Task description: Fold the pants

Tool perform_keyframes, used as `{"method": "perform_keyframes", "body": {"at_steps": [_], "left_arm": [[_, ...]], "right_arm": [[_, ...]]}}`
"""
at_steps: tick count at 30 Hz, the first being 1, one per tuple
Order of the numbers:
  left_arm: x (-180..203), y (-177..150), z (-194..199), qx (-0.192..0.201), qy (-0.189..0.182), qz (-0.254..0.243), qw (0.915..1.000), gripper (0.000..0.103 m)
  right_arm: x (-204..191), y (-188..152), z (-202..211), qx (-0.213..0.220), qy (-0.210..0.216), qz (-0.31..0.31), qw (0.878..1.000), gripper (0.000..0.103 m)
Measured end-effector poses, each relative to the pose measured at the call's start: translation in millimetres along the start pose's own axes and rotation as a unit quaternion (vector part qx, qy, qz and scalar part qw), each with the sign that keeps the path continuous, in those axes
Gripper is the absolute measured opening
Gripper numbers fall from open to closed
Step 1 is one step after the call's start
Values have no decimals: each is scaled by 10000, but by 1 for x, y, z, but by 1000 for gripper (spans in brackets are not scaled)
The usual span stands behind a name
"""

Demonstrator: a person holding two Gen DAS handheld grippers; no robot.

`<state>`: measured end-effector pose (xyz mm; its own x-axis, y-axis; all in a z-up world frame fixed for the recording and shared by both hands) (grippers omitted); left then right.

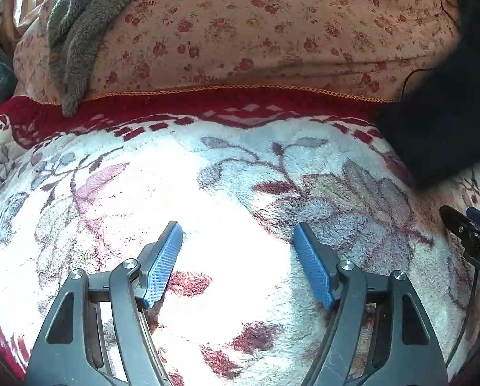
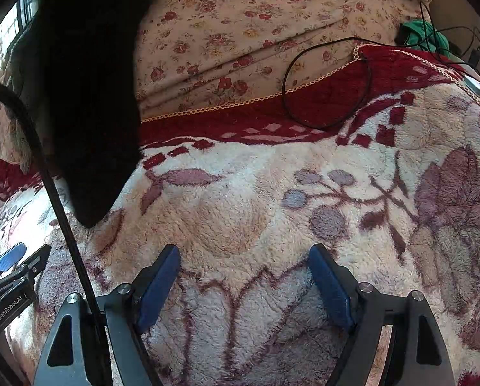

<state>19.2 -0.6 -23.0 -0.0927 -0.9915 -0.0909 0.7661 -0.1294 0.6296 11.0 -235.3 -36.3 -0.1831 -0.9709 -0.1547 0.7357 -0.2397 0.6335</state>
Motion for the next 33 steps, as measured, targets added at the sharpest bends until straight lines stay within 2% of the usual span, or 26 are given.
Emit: {"method": "perform_keyframes", "body": {"at_steps": [33], "left_arm": [[1, 2, 1, -77, -14, -102, 9999, 72]], "right_arm": [[-1, -3, 0, -4, -8, 8, 10000, 81]]}}
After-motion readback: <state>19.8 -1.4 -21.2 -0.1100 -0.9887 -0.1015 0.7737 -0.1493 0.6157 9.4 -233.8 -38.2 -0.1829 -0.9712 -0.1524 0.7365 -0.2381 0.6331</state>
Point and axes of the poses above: each gripper's, at about its wrist camera, not at the fingertips, and z roughly against the way its jaws point, x to its right, y to its top, the point moved 3 cm from there along -z, roughly the way its jaws point, and after that the axes turned 5 degrees about -z, right-handed, at the moved point
